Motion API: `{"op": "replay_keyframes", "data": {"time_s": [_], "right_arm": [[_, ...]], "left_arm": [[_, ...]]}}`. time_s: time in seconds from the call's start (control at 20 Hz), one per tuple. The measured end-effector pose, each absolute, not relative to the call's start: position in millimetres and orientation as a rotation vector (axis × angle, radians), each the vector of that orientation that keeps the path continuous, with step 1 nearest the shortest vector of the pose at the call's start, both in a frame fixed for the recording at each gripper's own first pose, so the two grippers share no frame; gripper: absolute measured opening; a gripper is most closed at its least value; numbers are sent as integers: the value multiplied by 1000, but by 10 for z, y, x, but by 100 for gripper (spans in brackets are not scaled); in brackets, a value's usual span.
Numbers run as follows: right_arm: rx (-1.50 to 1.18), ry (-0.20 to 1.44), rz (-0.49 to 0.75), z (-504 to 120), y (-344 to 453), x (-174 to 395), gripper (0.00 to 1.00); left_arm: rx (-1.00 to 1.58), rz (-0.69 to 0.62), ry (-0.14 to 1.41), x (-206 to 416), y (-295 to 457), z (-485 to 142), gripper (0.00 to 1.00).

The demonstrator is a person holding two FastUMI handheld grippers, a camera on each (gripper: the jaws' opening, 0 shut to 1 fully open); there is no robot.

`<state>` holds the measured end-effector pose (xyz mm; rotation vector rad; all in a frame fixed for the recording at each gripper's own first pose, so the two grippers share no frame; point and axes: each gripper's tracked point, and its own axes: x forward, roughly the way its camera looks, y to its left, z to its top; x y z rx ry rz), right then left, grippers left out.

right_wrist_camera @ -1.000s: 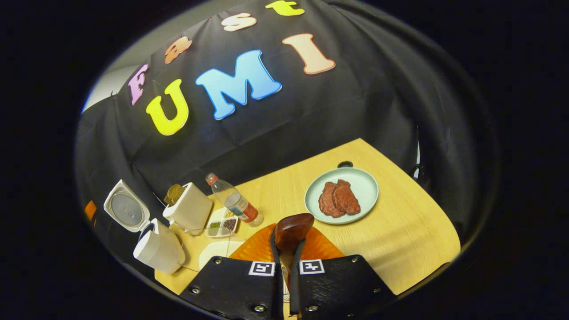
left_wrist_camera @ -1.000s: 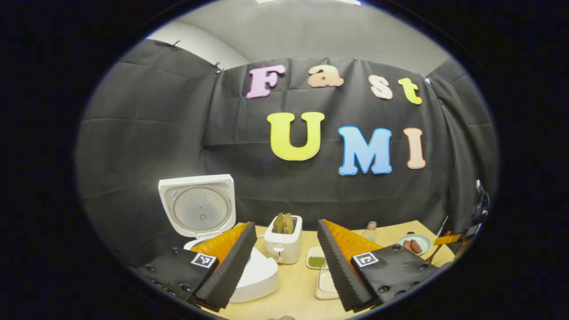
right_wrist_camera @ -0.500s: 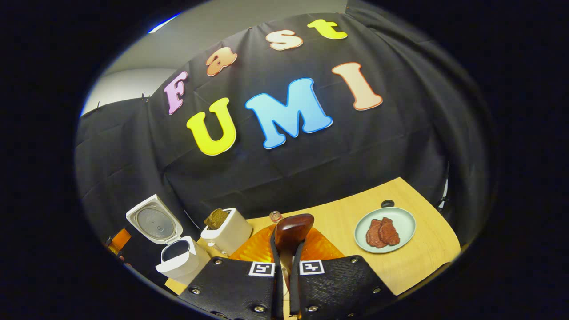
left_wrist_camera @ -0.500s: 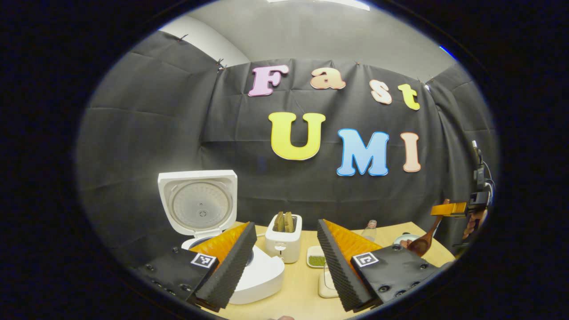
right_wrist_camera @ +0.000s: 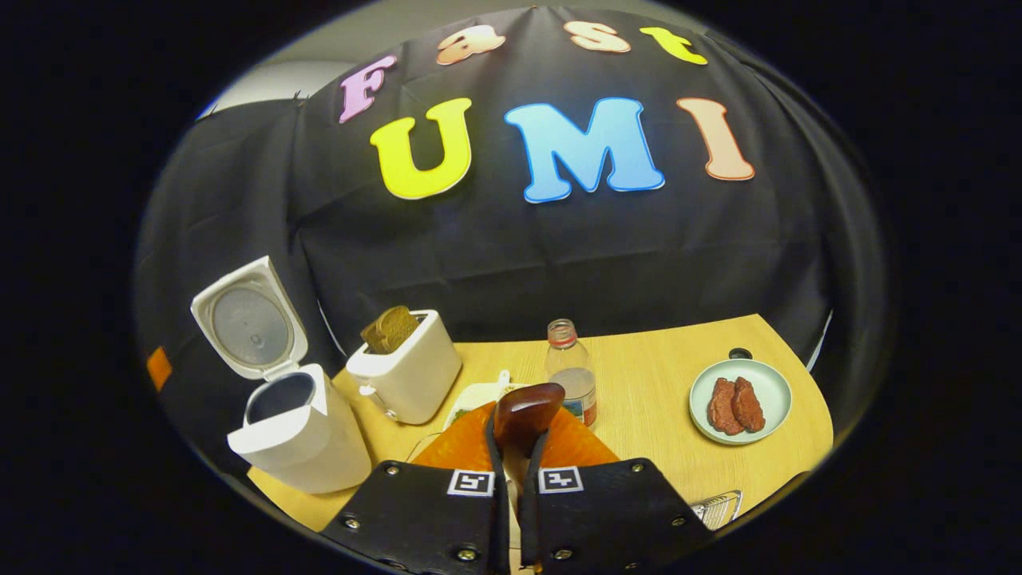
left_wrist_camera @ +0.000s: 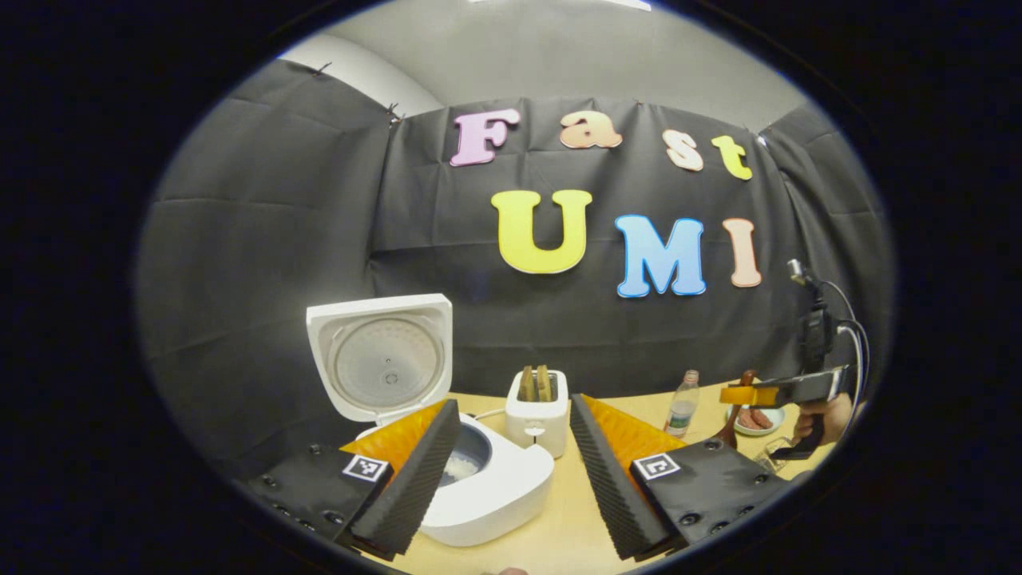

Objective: Close the left gripper, press the button to open the rice cooker; take a wooden spoon from the chopstick holder with the right hand, scoop a spoonful of rice and pour it into the rice cooker, then put the wooden spoon back into the chopstick holder.

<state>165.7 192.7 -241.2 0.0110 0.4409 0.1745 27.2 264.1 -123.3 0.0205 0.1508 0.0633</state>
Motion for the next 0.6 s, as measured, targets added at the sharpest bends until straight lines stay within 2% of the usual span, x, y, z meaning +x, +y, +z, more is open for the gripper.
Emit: {"op": "replay_keyframes", "data": {"time_s": [0.2, 0.3, 0.6], "right_arm": [[-56, 530, 114, -2934, 1986, 1703, 6], [-23, 539, 111, -3001, 2051, 1718, 6], [379, 604, 106, -3149, 2186, 1765, 6]], "left_arm": [[4, 78, 182, 275, 2818, -1373, 96], [3, 91, 195, 261, 2917, -1443, 96], [-21, 134, 227, 136, 3056, -1579, 96]]}}
